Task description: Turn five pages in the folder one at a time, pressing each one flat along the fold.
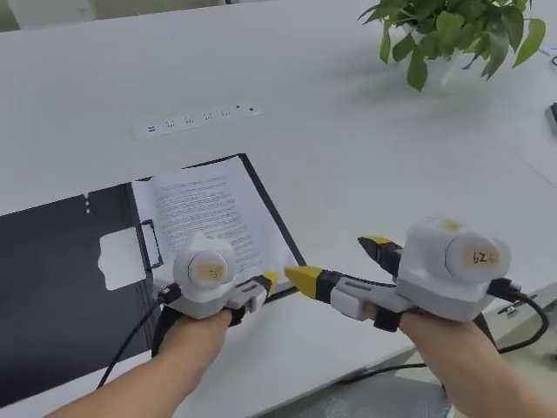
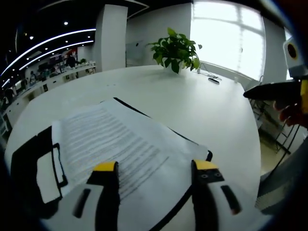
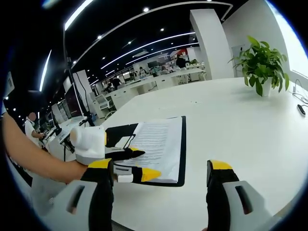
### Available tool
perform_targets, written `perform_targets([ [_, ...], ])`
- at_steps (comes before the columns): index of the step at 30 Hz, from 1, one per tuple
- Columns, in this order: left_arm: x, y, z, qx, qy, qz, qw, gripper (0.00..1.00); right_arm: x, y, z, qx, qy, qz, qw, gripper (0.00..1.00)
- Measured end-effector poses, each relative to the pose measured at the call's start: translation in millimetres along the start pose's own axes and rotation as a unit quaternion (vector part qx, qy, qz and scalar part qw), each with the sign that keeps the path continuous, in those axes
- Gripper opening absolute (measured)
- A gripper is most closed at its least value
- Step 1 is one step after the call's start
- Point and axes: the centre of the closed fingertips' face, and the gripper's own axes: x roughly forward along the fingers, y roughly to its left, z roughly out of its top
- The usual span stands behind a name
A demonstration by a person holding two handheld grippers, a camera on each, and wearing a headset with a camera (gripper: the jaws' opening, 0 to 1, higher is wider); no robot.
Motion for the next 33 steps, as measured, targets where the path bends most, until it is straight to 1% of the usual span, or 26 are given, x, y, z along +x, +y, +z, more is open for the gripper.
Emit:
perform_targets([
  [1,0.5,-0.2,-0.3,0.002,-0.002,0.003,1.0,0.59,0.2,-0.1,-0.6,0.0,0.001,0.0,1.0,0.79],
  [2,1.7,0.8,-1.2,0.011,-0.002,0.01,0.9999,0.58,0.4,-0.4,-1.2,0.0,0.002,0.0,1.0,0.79],
  [5,2.7,-1.1,-2.2,0.018,-0.007,0.012,0.9997,0.56,1.7,-0.8,-3.5,0.001,0.005,0.001,1.0,0.79],
  [6,3.0,-1.5,-2.5,0.032,-0.008,0.011,0.9994,0.54,2.0,-0.9,-4.1,0.001,0.006,0.001,1.0,0.78],
  [8,3.2,-3.5,-3.1,0.037,-0.016,0.006,0.9992,0.5,3.0,-1.3,-4.4,0.001,0.006,0.002,1.0,0.78],
  [9,2.8,-5.0,-3.9,0.037,-0.018,0.002,0.9992,0.45,3.6,-1.6,-4.9,0.003,0.007,0.002,1.0,0.78],
  [10,2.3,-3.7,-3.5,0.038,-0.021,0.004,0.999,0.41,4.3,-1.7,-5.3,0.003,0.009,0.003,0.9999,0.78],
  [12,2.3,1.6,-2.6,0.026,-0.029,0.008,0.9992,0.36,5.1,-1.9,-4.9,0.001,0.009,0.003,1.0,0.78],
  [13,2.0,3.3,-2.6,0.026,-0.031,0.005,0.9992,0.35,5.6,-1.7,-5.0,0.003,0.009,0.004,0.9999,0.78],
  [14,1.7,4.7,-3.0,0.028,-0.03,0.006,0.9991,0.34,6.7,-1.8,-4.6,0.002,0.008,0.005,0.9999,0.78],
  [15,2.3,3.6,-3.0,0.034,-0.03,0.003,0.999,0.33,7.9,-2.2,-4.8,0.002,0.008,0.005,0.9999,0.78],
  [18,2.5,3.0,-2.7,0.037,-0.03,0.005,0.9988,0.32,12.1,-1.2,-6.8,0.002,0.014,0.008,0.9999,0.78],
  [22,2.0,4.4,-1.8,0.031,-0.035,0.007,0.9989,0.28,18.6,1.3,-7.0,0.002,0.019,0.014,0.9997,0.78],
  [24,1.6,5.9,-2.0,0.028,-0.035,0.007,0.999,0.26,22.6,2.1,-8.2,0.001,0.022,0.017,0.9996,0.75],
  [28,1.7,7.7,-1.3,0.021,-0.039,0.008,0.999,0.24,36.1,2.4,-19.0,0.009,0.043,0.022,0.9988,0.63],
  [30,1.5,9.8,-1.0,0.014,-0.042,0.008,0.999,0.23,44.2,2.7,-25.0,0.037,0.053,0.022,0.9976,0.57],
  [31,1.4,9.2,-1.2,0.015,-0.042,0.008,0.999,0.23,49.4,3.5,-28.7,0.054,0.06,0.026,0.9964,0.54],
  [33,1.2,9.5,-1.1,0.011,-0.045,0.008,0.9989,0.23,59.1,0.7,-34.4,0.064,0.071,0.022,0.9952,0.49],
])
